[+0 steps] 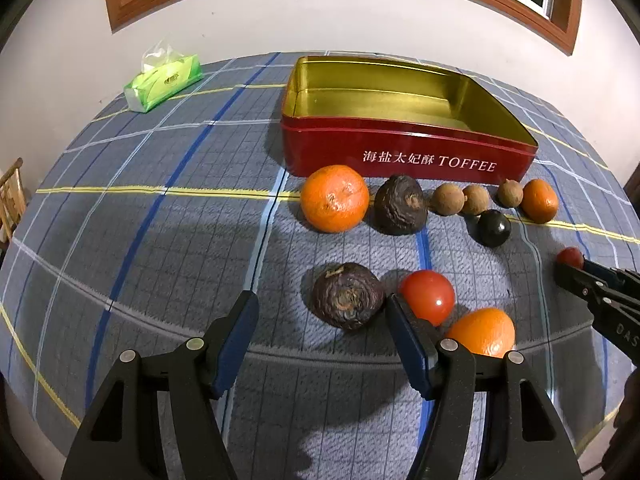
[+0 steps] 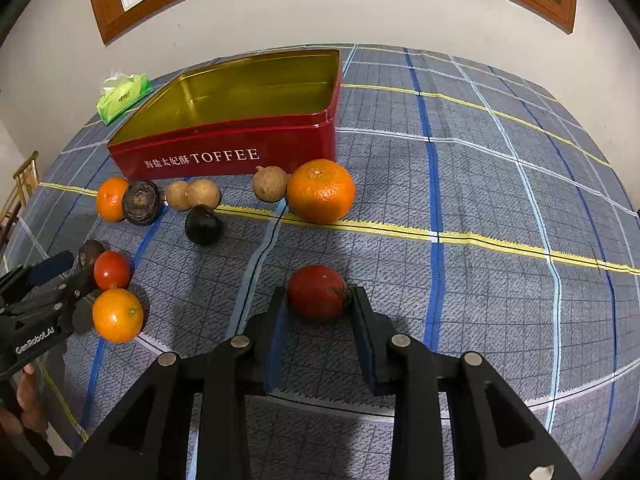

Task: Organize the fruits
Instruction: 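Grasp the dark brown wrinkled fruit with the left tool while the right tool grasps a red tomato, then lift both held fruits and carry them over the red TOFFEE tin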

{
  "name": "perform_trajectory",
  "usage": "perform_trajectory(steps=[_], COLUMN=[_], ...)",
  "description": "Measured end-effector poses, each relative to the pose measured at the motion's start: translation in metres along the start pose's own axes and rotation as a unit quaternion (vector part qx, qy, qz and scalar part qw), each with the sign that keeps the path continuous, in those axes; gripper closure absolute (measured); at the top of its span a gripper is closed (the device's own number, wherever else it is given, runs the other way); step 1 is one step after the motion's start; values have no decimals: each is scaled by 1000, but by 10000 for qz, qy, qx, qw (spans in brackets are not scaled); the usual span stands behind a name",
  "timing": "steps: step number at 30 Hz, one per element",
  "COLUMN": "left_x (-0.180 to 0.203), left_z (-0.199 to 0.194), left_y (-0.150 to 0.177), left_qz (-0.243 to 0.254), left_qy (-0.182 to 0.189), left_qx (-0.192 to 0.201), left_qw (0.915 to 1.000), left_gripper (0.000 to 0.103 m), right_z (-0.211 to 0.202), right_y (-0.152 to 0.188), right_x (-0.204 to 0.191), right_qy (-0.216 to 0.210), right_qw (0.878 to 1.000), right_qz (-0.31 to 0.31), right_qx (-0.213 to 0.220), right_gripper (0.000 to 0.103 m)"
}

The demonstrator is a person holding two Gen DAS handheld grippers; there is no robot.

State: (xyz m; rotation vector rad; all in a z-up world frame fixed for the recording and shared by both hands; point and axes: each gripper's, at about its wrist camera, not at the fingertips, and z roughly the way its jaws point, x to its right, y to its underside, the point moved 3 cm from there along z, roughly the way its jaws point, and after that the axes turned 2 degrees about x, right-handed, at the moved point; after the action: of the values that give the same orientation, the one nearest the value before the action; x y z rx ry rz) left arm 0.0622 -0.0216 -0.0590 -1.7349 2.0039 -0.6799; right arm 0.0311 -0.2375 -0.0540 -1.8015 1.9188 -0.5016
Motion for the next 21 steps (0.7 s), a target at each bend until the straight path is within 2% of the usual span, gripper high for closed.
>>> perform_trajectory(steps=[6,8,21], left_x=[4,5,-3], left_z=[5,5,3], left_y=[-1,-2,-1], left_qz=[29,60,-106], left_qy=[128,165,209], left_qx=[-74,-55,-53], left_qw=[9999,9998,9997], left_gripper=[56,66,67], right_z=[0,1,0], right_y=[0,0,0], right_x=[0,0,-1], right_qy=[9,7,23], right_qw=[10000,10000,10000], right_qz=[-4,-2,-24], right_qx=[-5,-7,-12], right_gripper=[74,74,74])
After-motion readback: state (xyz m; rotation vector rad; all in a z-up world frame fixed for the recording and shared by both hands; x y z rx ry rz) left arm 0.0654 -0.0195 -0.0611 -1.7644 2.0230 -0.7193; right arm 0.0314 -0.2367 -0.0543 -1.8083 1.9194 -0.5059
